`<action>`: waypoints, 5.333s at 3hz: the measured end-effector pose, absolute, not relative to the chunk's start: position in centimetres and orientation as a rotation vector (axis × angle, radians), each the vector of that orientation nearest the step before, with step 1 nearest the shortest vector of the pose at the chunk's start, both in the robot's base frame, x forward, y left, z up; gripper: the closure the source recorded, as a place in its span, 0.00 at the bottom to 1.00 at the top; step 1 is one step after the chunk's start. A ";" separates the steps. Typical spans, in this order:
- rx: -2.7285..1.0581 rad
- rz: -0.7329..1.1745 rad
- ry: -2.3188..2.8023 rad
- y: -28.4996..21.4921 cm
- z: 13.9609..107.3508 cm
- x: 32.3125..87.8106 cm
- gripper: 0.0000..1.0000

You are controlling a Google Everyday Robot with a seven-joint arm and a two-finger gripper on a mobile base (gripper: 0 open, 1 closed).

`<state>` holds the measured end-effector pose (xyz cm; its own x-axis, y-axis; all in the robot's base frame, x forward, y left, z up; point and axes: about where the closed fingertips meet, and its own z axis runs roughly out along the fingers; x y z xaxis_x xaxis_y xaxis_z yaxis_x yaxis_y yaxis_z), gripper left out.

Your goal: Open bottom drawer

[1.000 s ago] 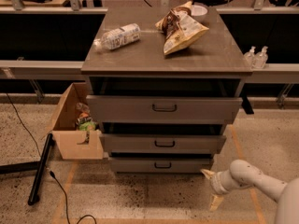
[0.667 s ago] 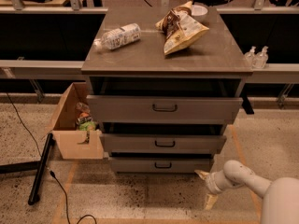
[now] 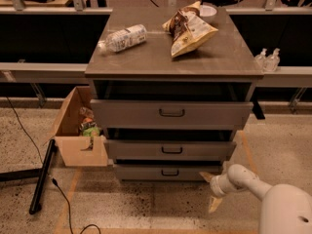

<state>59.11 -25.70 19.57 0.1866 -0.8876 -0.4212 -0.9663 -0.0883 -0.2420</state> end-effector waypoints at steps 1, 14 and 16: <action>-2.031 0.193 1.716 -26.3 20.2 60.4 0.00; -2.100 0.102 1.994 -29.7 23.8 57.9 0.47; -2.083 0.122 1.906 -28.4 25.4 58.4 0.69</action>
Offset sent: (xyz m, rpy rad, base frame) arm 0.0331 -0.0237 0.0304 -0.0679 -0.0598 0.0147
